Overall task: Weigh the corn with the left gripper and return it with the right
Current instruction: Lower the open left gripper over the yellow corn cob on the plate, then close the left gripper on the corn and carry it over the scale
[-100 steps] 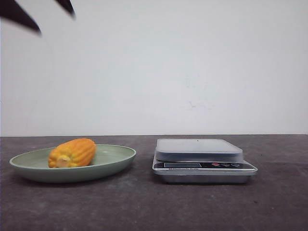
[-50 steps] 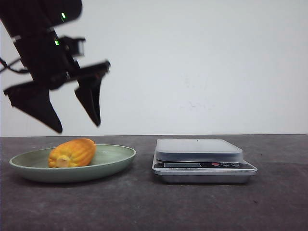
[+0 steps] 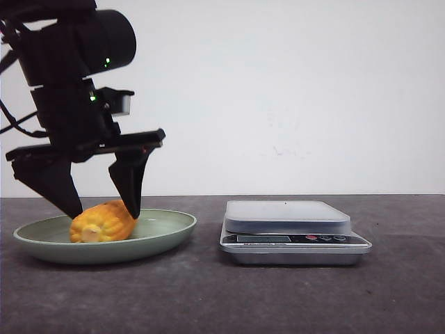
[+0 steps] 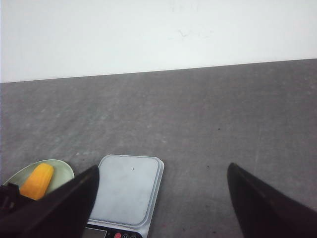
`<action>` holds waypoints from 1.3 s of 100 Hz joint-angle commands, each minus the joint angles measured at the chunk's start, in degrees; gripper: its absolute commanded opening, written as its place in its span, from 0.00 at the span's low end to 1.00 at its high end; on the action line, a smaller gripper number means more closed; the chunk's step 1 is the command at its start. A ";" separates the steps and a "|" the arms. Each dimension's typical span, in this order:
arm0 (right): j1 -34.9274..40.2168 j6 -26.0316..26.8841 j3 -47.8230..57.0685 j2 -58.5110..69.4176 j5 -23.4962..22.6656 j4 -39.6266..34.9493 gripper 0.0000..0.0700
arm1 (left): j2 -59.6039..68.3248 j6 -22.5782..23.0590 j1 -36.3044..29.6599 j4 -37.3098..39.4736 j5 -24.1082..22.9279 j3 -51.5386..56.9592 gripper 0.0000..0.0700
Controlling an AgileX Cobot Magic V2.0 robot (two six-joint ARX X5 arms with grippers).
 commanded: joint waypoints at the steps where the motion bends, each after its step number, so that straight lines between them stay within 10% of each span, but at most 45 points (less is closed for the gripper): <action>1: 0.04 -0.66 0.90 0.17 0.20 0.42 0.74 | 1.90 -0.66 -0.37 -0.09 -0.09 0.55 0.68; 19: 0.04 -0.83 0.90 0.17 0.20 0.42 0.74 | 2.34 -0.66 -0.37 0.70 -0.11 0.55 0.63; 33: 0.04 -0.83 0.90 0.17 0.20 0.39 0.74 | 2.34 -0.09 -0.35 1.18 -0.11 0.55 0.00; 88: 0.04 -0.79 0.90 0.17 0.15 0.13 0.74 | -8.90 -2.12 -6.47 -0.35 1.46 9.88 0.02; 130: 0.04 -0.81 0.90 0.17 0.17 -2.32 0.74 | 12.07 -8.41 -17.40 0.76 1.44 32.94 0.02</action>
